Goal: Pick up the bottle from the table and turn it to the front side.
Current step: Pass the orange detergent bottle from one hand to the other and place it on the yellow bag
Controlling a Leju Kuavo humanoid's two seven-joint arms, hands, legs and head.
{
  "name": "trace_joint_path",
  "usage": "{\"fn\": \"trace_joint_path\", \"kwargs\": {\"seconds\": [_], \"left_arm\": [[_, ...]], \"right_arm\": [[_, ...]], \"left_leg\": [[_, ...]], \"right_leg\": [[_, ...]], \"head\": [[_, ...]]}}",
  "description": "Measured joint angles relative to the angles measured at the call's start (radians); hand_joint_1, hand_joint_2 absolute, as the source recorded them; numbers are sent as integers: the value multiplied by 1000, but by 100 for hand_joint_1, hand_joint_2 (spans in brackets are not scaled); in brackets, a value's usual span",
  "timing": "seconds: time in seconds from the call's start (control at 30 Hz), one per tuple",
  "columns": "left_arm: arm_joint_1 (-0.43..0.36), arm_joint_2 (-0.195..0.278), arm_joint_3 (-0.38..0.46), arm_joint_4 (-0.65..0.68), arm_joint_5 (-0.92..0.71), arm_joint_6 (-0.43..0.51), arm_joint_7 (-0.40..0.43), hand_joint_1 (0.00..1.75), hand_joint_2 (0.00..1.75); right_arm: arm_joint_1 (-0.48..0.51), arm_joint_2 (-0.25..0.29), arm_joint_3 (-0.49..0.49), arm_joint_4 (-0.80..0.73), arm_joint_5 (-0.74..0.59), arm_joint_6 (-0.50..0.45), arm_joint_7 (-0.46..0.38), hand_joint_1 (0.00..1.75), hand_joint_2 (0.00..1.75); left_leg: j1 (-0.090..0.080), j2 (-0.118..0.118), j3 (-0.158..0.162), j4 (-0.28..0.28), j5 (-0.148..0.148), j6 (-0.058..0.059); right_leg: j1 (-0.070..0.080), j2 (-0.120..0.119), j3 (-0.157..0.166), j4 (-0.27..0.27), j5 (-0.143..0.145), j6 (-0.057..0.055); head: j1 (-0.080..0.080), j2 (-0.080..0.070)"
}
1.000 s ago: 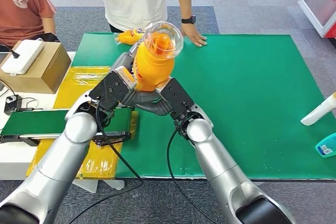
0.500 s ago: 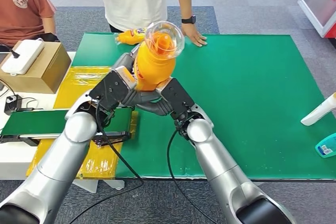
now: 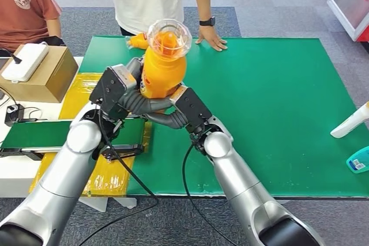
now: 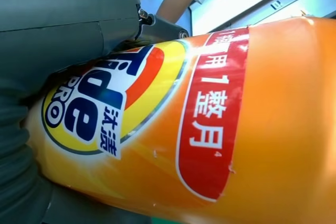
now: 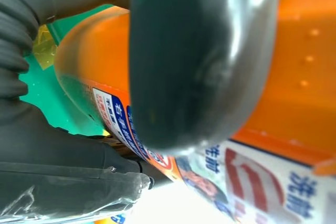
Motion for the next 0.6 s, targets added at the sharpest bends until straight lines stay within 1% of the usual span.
{"fn": "trace_joint_path", "kwargs": {"seconds": [0.03,0.07,0.17,0.2,0.4,0.6], "left_arm": [[0,0,0,1,4,0,0,175,175],[1,1,1,2,7,0,0,175,175],[2,3,1,6,13,2,0,175,175],[3,3,1,8,14,5,-1,175,175],[21,6,4,14,13,52,-12,175,175],[35,24,44,9,10,94,-21,175,175]], "right_arm": [[0,0,1,0,-1,-1,3,175,175],[0,0,3,0,-2,-4,7,147,175],[0,0,6,6,-6,-15,17,16,175],[-2,0,6,12,-9,-21,18,0,175],[-32,0,3,70,-17,-58,33,0,175],[-72,0,-10,152,-11,-77,57,0,175]], "left_leg": [[0,0,0,0,0,0],[0,0,0,0,0,0],[0,0,0,0,0,0],[0,0,0,0,0,0],[0,0,0,0,0,0],[0,0,0,0,0,0]], "right_leg": [[0,0,0,0,0,0],[0,0,0,0,0,0],[0,0,0,0,0,0],[0,0,0,0,0,0],[0,0,0,0,0,0],[0,0,-1,0,0,0]], "head": [[0,0],[0,0],[0,0],[0,0],[0,0],[0,0]]}}
